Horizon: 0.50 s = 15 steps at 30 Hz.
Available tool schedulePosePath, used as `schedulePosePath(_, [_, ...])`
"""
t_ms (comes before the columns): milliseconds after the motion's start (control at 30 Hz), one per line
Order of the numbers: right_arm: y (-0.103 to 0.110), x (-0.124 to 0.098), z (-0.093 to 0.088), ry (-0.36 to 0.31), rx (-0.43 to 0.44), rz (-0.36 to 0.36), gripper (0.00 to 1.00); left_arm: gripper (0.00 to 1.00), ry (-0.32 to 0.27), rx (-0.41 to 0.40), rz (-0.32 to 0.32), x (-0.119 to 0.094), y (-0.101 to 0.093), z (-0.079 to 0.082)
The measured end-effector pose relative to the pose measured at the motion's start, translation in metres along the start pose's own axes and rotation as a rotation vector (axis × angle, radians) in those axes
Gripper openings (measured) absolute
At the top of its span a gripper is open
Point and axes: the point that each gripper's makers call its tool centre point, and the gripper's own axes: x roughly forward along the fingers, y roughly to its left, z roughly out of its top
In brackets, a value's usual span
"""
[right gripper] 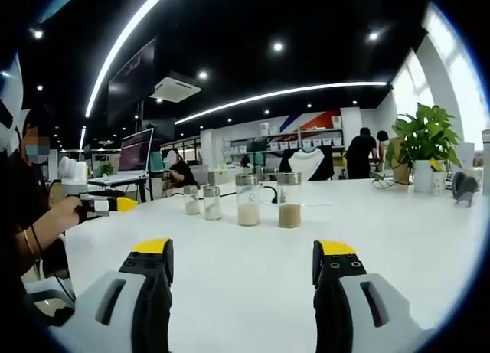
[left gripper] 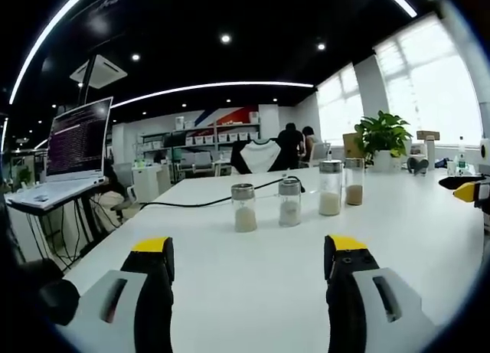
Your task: Rotate the seasoning bottle until the label or dispensing opening points toward the visible target arrow and the bottle remains upright within the marked orientation range
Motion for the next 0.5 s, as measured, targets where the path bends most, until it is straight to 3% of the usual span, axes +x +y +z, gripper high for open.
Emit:
schedulePosePath(267, [-0.001,-0.001,0.000,-0.002,0.005,-0.004,0.74,0.85,0.021,0.001,-0.014,-0.002,-0.005,-0.007])
schedulePosePath(500, [-0.008,-0.004,0.006,-0.005,-0.060,-0.045,0.79,0.89,-0.012,0.004,-0.032,-0.012,-0.010,0.005])
